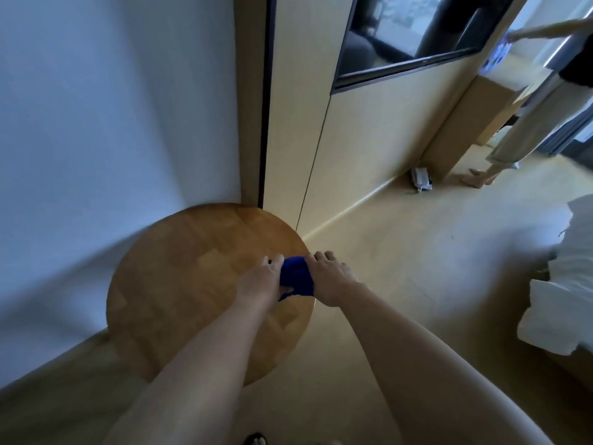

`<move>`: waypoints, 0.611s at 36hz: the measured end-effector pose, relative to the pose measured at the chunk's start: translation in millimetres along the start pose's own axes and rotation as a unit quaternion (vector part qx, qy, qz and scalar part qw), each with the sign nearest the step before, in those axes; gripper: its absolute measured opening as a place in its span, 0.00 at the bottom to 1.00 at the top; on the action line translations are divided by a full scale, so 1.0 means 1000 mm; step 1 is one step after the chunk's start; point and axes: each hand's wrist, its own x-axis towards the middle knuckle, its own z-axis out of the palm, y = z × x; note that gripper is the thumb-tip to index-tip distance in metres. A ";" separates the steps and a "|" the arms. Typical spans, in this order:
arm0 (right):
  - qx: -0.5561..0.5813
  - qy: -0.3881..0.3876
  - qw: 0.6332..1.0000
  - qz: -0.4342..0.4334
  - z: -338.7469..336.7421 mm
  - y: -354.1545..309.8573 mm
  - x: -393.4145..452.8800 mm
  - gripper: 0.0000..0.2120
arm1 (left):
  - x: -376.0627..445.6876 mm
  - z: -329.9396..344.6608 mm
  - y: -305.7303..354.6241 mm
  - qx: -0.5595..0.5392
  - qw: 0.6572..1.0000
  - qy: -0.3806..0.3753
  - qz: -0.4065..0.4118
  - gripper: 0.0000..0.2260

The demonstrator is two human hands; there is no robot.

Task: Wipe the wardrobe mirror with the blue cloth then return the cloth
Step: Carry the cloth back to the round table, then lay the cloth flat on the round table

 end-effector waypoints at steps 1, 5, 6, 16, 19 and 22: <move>-0.002 -0.002 1.000 -0.011 0.000 -0.001 0.009 0.26 | 0.004 0.000 -0.004 0.000 1.000 0.004 -0.012 0.19; -0.013 -0.005 0.998 -0.066 -0.004 -0.003 0.042 0.27 | 0.016 -0.001 -0.015 0.012 0.998 0.019 -0.062 0.23; -0.017 -0.006 0.996 -0.083 -0.005 -0.003 0.050 0.27 | 0.019 -0.002 -0.018 0.016 0.997 0.025 -0.074 0.23; -0.038 -0.017 0.970 -0.240 -0.026 0.005 0.128 0.28 | 0.049 -0.009 -0.013 -0.059 0.965 0.092 -0.238 0.24; -0.039 -0.045 0.957 -0.283 -0.022 0.003 0.145 0.28 | 0.051 -0.004 -0.011 -0.092 0.948 0.096 -0.288 0.22; -0.049 -0.066 0.944 -0.321 -0.012 -0.003 0.157 0.27 | 0.049 0.004 -0.013 -0.083 0.937 0.102 -0.325 0.20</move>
